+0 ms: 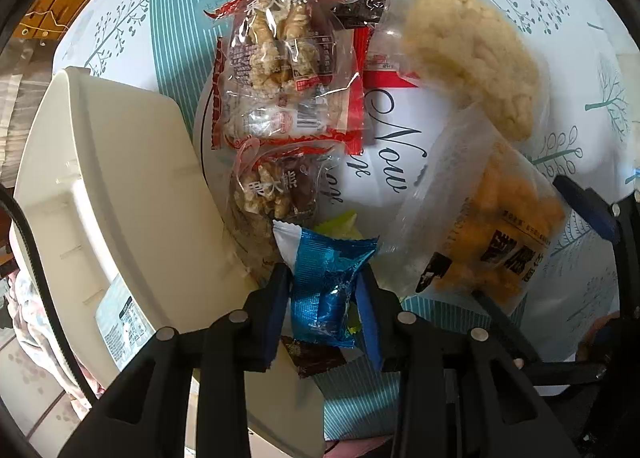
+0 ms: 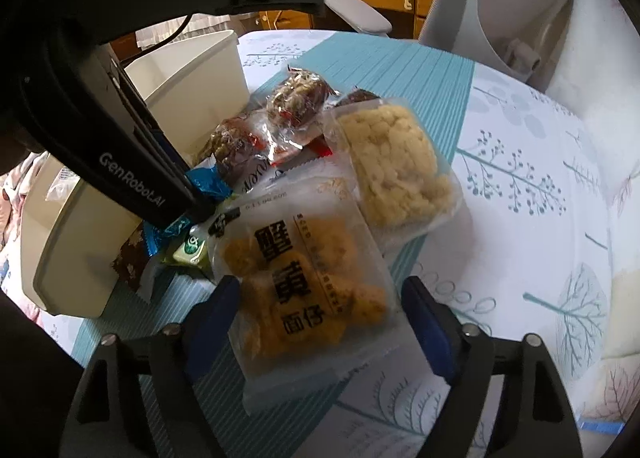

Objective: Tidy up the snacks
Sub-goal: 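Grasp the orange-puff bag with the right tool while the left tool grasps the blue candy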

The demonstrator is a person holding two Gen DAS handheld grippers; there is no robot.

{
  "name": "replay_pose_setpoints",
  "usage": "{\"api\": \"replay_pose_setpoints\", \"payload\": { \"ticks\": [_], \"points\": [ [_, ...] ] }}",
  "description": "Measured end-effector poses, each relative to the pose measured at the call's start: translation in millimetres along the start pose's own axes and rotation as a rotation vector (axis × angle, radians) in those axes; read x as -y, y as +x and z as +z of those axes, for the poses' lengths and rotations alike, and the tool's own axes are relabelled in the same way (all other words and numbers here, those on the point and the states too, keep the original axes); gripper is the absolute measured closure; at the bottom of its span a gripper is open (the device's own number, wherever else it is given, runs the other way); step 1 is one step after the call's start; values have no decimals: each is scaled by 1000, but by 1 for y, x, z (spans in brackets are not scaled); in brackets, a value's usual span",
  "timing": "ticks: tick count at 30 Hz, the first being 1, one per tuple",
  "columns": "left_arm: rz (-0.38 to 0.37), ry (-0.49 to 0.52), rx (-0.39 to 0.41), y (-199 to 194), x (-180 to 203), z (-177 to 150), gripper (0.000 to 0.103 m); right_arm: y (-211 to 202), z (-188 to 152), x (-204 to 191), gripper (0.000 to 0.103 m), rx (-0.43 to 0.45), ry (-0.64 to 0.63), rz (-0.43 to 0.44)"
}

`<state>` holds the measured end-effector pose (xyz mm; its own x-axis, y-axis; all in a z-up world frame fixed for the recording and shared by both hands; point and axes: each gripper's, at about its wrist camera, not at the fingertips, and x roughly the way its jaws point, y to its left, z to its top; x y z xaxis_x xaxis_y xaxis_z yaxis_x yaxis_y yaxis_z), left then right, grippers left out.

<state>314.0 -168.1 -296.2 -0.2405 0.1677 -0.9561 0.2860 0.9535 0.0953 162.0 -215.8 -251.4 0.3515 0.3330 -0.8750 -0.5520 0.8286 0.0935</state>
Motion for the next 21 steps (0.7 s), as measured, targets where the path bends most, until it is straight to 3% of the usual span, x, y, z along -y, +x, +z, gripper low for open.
{"api": "replay_pose_setpoints", "payload": {
  "ticks": [5,12,21],
  "points": [
    [-22,-26,6,7,-9,-10,76,-6,-4,4,38,-23,90,-7],
    [-43,-51,16,7,-22,-18,81,-18,-17,18,80,-17,240,18],
    [-65,-89,41,1,-37,-38,82,-26,-28,25,91,-25,383,96]
  ]
}}
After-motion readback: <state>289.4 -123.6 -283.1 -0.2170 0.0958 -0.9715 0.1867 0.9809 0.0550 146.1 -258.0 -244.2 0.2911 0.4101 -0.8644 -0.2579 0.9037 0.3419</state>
